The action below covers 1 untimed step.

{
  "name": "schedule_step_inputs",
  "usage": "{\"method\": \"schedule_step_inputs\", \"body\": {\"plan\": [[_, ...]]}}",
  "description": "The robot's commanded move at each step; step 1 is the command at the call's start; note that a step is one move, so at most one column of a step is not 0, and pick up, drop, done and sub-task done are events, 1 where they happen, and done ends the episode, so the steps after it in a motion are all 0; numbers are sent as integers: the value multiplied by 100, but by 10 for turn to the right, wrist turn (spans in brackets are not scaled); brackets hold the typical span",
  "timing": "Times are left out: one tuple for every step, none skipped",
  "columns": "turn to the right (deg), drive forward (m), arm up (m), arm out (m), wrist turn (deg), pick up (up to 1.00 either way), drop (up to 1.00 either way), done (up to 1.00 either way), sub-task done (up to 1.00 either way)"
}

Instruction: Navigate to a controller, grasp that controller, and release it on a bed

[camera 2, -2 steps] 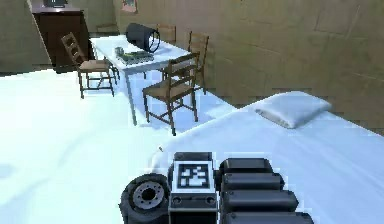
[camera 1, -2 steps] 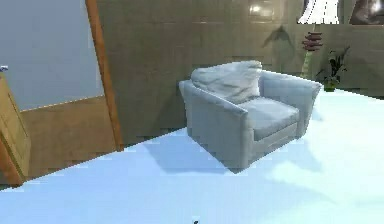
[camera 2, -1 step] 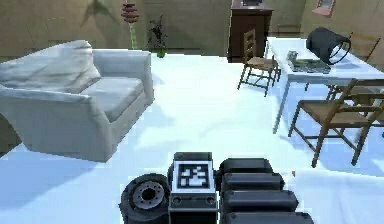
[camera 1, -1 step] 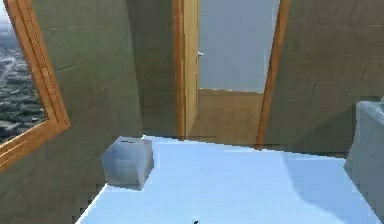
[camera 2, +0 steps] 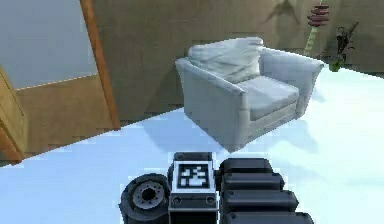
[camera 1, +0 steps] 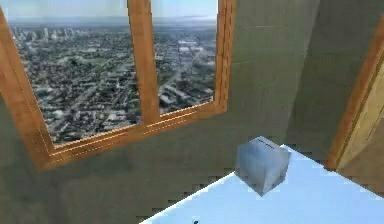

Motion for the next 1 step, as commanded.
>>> {"method": "schedule_step_inputs", "body": {"plan": [[-450, 0, 0, 0, 0, 0, 0, 0, 0]]}}
